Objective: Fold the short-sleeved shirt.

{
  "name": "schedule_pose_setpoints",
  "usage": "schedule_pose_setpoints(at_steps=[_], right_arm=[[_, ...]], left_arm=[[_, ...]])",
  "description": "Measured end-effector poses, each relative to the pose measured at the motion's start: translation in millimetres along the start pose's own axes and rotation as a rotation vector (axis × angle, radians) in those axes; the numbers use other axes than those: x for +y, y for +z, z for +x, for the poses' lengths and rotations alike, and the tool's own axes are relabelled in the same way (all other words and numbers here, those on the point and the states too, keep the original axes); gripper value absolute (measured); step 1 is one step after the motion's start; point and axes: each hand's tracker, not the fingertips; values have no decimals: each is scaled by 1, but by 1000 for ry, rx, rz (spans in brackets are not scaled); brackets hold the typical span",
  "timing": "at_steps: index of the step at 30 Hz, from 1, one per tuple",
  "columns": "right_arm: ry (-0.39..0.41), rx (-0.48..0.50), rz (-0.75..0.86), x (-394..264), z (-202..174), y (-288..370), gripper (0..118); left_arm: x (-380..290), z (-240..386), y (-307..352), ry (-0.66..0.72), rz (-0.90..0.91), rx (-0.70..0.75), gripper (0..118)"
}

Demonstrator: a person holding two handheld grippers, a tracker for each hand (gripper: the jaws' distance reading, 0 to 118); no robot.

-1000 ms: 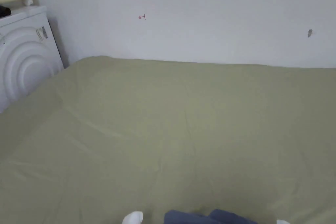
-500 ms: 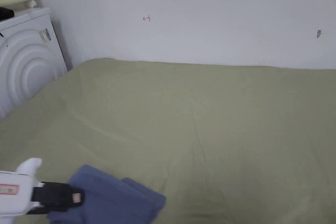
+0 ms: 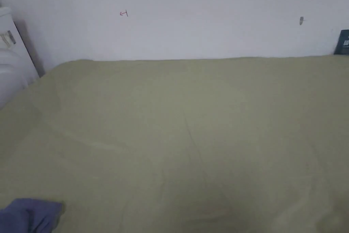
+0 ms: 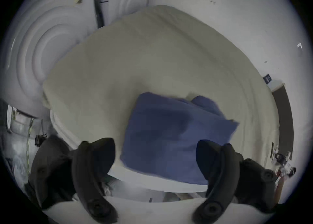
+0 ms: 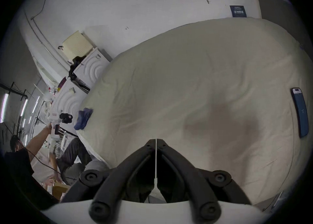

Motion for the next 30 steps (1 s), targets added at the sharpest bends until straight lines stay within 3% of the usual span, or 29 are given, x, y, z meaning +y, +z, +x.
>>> schedule_pose_setpoints(at_steps=[1, 2, 3, 5, 7, 10, 11, 13, 17, 20, 24, 30], right_arm=[[15, 13, 8, 0, -3, 3, 2], [27, 24, 10, 0, -6, 6, 2], [42, 25, 15, 1, -9, 9, 2], [69, 13, 22, 3, -14, 17, 2], [99, -11, 44, 6, -17, 28, 2], [181, -117, 96, 8, -26, 44, 2], [206, -161, 112, 9, -30, 48, 2], [232, -243, 146, 13, -39, 54, 2], [198, -317, 270, 29, -57, 57, 2], [302, -336, 349, 50, -74, 62, 2], [404, -484, 536, 72, -101, 75, 2], [307, -571, 651, 69, -103, 85, 2]], left_arm=[[-6, 1, 6, 7, 18, 66, 98], [-12, 4, 17, -32, 47, 104, 88], [-15, 2, 32, -57, 100, 160, 69], [-26, 17, 55, -90, 164, 310, 0], [-20, 12, 72, -96, 288, 381, 0], [-30, 40, 100, -88, 431, 129, 0], [-75, 98, 115, -129, 465, 96, 0], [-99, 154, 120, -208, 501, 56, 0], [-139, 281, 132, -394, 559, -153, 0], [-143, 347, 141, -444, 676, -243, 0], [-163, 425, 168, -451, 815, -296, 0], [-193, 476, 168, -437, 961, -227, 0]])
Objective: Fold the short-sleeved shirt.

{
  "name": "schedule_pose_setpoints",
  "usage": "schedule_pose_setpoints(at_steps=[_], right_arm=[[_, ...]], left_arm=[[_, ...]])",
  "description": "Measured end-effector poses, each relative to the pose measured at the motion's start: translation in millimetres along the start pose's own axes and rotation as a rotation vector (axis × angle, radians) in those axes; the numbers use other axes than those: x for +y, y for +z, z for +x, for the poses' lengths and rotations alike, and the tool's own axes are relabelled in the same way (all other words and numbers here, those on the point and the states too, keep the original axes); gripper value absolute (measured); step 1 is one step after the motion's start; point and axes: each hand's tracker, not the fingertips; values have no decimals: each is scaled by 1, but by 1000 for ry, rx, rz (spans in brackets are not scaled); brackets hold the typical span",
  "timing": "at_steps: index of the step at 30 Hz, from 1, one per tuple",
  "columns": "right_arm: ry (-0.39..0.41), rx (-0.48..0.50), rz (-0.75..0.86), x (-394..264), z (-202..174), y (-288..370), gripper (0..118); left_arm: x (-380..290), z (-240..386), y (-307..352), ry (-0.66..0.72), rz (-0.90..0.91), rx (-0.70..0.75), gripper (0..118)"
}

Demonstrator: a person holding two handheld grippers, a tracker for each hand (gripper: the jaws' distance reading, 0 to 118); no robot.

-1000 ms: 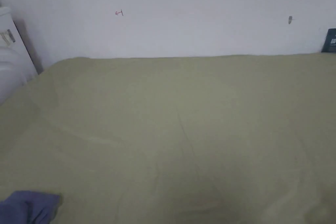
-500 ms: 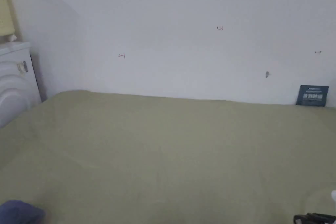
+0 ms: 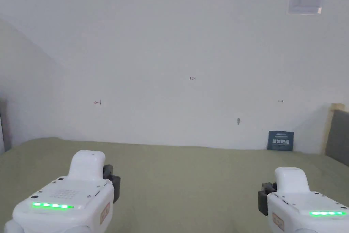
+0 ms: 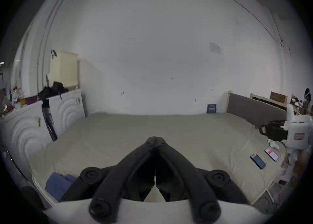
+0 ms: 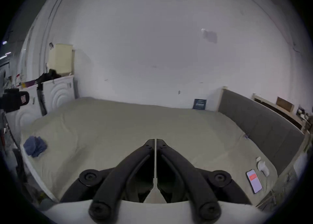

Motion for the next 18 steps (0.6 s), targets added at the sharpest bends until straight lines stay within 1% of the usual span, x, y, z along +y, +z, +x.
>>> schedule_pose_setpoints(at_steps=[2, 3, 5, 6, 8, 13, 16, 18], right_arm=[[-11, -27, 24, -9, 2, 1, 2], [-3, -25, 20, -12, 3, 0, 2], [26, -22, -7, -12, 4, 4, 2], [43, -22, -8, -14, 4, 4, 2], [70, -35, 20, -16, 4, 6, 2], [62, -43, 26, -11, 10, -1, 2], [72, -63, 35, -7, 9, 2, 2], [57, -61, 46, -5, 11, 4, 2]], left_arm=[[-10, 0, -5, -22, 12, -13, 0], [-13, 1, -4, -24, 12, -6, 0], [-15, -4, -9, 12, -7, 18, 0], [-15, -7, -10, 14, -12, -1, 0], [-16, -9, -11, -3, -13, 13, 0], [-15, -15, -12, 5, -23, 36, 2], [-13, -19, -12, 3, -18, 51, 3], [-9, -20, -7, 34, -14, 43, 3]])
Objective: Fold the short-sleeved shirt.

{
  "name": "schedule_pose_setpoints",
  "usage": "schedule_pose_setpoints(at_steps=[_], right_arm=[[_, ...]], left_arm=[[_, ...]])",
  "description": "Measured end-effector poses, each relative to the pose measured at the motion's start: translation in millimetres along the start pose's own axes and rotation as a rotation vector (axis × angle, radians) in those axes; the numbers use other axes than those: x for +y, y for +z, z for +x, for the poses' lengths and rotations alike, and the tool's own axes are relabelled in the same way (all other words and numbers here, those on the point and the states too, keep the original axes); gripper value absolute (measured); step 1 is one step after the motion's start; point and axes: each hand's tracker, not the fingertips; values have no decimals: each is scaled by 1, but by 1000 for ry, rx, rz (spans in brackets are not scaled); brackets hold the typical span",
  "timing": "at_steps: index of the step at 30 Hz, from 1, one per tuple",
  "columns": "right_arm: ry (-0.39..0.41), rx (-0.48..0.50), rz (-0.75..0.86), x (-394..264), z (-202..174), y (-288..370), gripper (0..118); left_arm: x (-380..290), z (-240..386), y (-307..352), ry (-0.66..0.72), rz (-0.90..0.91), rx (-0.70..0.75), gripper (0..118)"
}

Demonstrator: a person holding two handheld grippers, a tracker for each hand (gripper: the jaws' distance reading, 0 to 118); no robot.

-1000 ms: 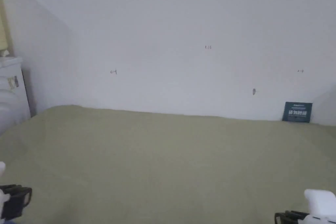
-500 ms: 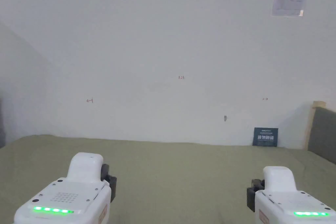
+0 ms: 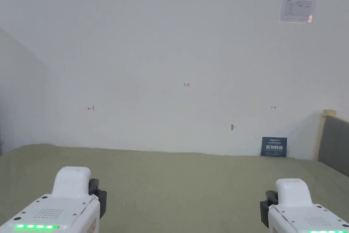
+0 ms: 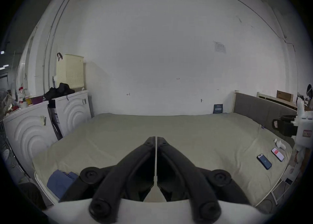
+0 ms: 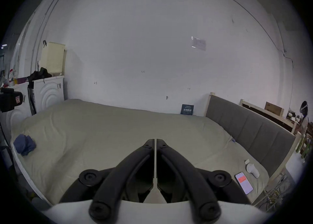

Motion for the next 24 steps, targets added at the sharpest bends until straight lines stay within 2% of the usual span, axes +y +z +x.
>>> schedule_pose_setpoints(at_steps=[2, 3, 4, 5, 6, 7, 8, 9, 10, 12, 14, 16, 19, 24], right_arm=[[-7, 3, 15, 3, -1, 3, 2], [-5, 2, 20, 4, -1, 4, 2], [-4, 0, 25, 4, -1, 5, 3], [-2, -1, 32, 5, -1, 5, 6], [-4, 0, 38, 3, 0, 2, 14], [-8, 2, 48, 2, 2, 0, 36], [-17, 2, 43, 3, 3, -2, 89], [-31, 9, 17, 2, 4, -5, 118], [-42, -21, 109, -1, 3, 8, 115], [-57, 27, 78, -9, 0, 11, 118], [-52, 30, 85, 1, 1, 8, 118], [-12, 43, 121, 4, -3, 10, 118], [7, 70, 144, -6, -7, 4, 118], [-28, 79, 141, -6, -12, 8, 118]], left_arm=[[1, -1, -1, 11, 5, -2, 3], [0, -2, -2, 9, 6, -3, 6], [-1, -2, -3, 8, 6, -4, 15], [-2, -1, -5, 5, 9, -5, 43], [-1, -2, -8, 2, 5, -12, 79], [-2, -1, -8, 1, -4, -17, 108], [-3, 0, -6, 3, -2, -30, 118], [-6, 1, -3, 8, 24, -45, 118], [-6, 2, -5, 5, 21, -45, 118], [-9, 4, -10, -13, 4, -47, 118], [-11, 6, -14, -23, -8, -31, 118], [-12, 7, -11, -20, -4, -16, 118], [-15, 4, -12, 8, 20, -18, 118], [-17, -2, -14, 36, 48, -21, 118]])
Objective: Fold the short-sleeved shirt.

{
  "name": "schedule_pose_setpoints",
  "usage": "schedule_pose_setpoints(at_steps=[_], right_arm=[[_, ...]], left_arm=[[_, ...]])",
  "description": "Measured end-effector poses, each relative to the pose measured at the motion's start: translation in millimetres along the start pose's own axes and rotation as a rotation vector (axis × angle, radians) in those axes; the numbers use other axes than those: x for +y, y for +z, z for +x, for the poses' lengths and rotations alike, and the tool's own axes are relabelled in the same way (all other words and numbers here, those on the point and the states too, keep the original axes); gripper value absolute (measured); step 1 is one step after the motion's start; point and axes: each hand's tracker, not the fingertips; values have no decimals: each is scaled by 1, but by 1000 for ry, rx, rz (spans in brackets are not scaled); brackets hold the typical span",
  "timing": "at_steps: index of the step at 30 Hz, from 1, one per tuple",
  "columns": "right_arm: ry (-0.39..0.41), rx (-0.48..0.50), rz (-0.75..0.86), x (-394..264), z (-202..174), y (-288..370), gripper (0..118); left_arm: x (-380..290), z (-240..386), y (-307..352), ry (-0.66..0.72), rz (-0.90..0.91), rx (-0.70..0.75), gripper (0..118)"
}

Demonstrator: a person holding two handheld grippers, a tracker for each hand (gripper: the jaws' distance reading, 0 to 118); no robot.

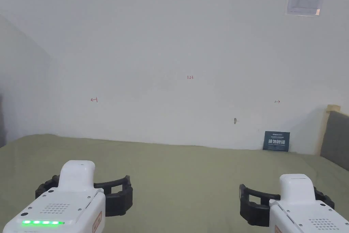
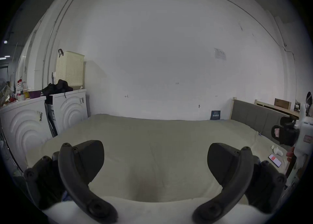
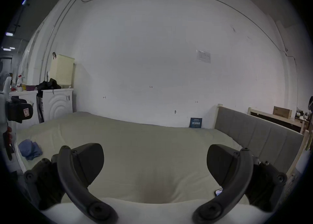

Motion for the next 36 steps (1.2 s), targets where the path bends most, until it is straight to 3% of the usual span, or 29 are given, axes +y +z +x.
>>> schedule_pose_setpoints(at_steps=[5, 11, 15, 27, 32, 36], right_arm=[[-88, -24, -29, 4, 4, 3, 118], [-82, -55, -35, 3, 9, -5, 118], [-53, -165, -9, 7, 4, 0, 118], [-61, -70, -12, 1, 13, 4, 118], [-150, -61, -14, -1, 21, 3, 118], [-157, -52, 6, 0, 27, 1, 118]], left_arm=[[2, 4, 5, 2, 16, -20, 118], [4, 9, 3, 39, 41, -12, 118], [8, 11, 0, 54, 9, -16, 118], [6, 14, 5, 16, 40, 1, 118], [8, 14, 4, 31, 35, -18, 118], [9, 15, 4, 17, 34, -32, 118]])
